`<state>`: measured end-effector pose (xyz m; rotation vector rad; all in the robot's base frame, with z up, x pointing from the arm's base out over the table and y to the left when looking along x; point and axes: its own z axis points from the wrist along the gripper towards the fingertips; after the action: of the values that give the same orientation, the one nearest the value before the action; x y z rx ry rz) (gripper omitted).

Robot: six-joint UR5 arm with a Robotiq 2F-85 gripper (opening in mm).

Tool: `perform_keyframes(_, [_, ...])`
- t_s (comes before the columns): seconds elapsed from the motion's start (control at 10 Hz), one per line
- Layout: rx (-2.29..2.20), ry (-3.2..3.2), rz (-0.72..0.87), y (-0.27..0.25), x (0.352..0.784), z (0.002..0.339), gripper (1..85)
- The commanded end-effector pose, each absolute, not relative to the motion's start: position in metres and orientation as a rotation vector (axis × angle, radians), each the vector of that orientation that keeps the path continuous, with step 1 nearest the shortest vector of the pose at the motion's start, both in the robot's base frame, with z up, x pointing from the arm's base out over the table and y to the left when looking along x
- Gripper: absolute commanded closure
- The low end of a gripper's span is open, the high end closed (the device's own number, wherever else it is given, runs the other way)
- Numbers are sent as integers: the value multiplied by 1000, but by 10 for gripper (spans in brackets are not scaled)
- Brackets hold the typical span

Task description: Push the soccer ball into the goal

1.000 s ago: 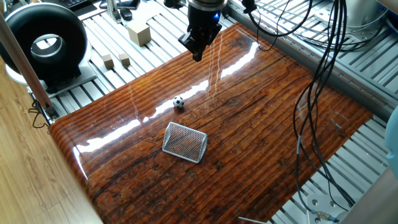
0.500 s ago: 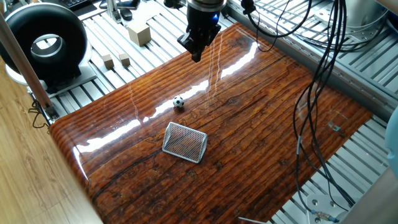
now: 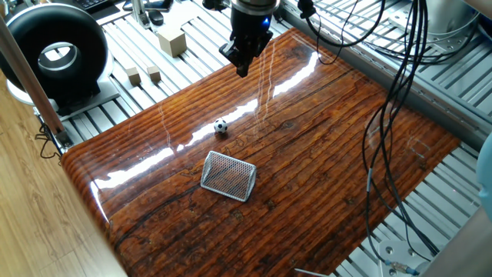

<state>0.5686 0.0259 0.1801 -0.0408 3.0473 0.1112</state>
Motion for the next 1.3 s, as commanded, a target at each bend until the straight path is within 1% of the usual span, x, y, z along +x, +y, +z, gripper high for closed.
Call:
perform_keyframes(0.0, [-48, 3030, 24, 18, 572, 169, 847])
perform_keyframes(0.2, [-35, 3036, 9, 14, 571, 170, 847])
perform_keyframes(0.6, [-39, 3035, 48, 23, 570, 168, 847])
perform_keyframes(0.9, [-53, 2996, 64, 40, 568, 144, 847])
perform_keyframes(1.2, [-75, 3011, 61, 39, 564, 143, 847])
